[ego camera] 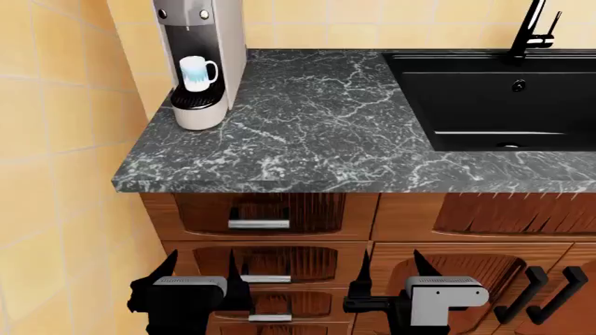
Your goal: Press the button on the coffee machine to serve coffee.
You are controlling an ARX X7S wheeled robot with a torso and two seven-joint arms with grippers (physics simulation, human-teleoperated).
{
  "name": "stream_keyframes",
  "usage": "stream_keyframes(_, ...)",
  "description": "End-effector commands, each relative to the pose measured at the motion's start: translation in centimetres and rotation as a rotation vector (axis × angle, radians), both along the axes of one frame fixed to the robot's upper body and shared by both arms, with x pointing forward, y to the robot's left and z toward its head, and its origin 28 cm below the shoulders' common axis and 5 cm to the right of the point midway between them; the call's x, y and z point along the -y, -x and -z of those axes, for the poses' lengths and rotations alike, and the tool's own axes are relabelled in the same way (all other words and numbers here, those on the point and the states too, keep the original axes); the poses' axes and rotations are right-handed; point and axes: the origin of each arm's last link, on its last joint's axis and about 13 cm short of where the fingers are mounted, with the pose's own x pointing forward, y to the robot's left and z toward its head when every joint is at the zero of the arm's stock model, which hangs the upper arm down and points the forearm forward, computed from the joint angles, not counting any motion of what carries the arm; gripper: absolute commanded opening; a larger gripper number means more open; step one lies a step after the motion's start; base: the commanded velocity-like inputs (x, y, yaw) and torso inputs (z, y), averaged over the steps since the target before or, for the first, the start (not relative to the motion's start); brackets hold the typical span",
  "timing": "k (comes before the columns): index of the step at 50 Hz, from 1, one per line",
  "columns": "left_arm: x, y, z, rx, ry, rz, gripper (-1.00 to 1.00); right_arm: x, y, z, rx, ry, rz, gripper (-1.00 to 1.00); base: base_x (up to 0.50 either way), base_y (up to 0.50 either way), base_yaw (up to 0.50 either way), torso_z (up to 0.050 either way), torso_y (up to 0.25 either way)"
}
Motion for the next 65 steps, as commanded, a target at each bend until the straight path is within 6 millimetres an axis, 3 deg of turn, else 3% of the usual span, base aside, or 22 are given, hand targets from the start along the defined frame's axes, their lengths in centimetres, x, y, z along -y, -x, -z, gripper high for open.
stream_keyframes(1, 0.19, -0.09, -0.04, -0.001, -0.003, -0.001, 1.00, -0.12, -0.02, 0.01, -0.001, -0.005, -0.011, 1.00, 0.00, 0.00, 0.00, 0.000, 0.000)
stream_keyframes(41, 0.03, -0.23, 0.00, 0.034, -0.038, -0.058, 1.00, -0.16, -0.03, -0.07, 0.004, 0.042, -0.006, 1.00, 0.00, 0.00, 0.00, 0.000, 0.000)
stream_keyframes(65, 0.20, -0.15, -0.15, 0.052, -0.041, -0.041, 1.00, -0.04, 0.00, -0.18, 0.011, 0.061, 0.013, 1.00, 0.00, 0.00, 0.00, 0.048, 0.000)
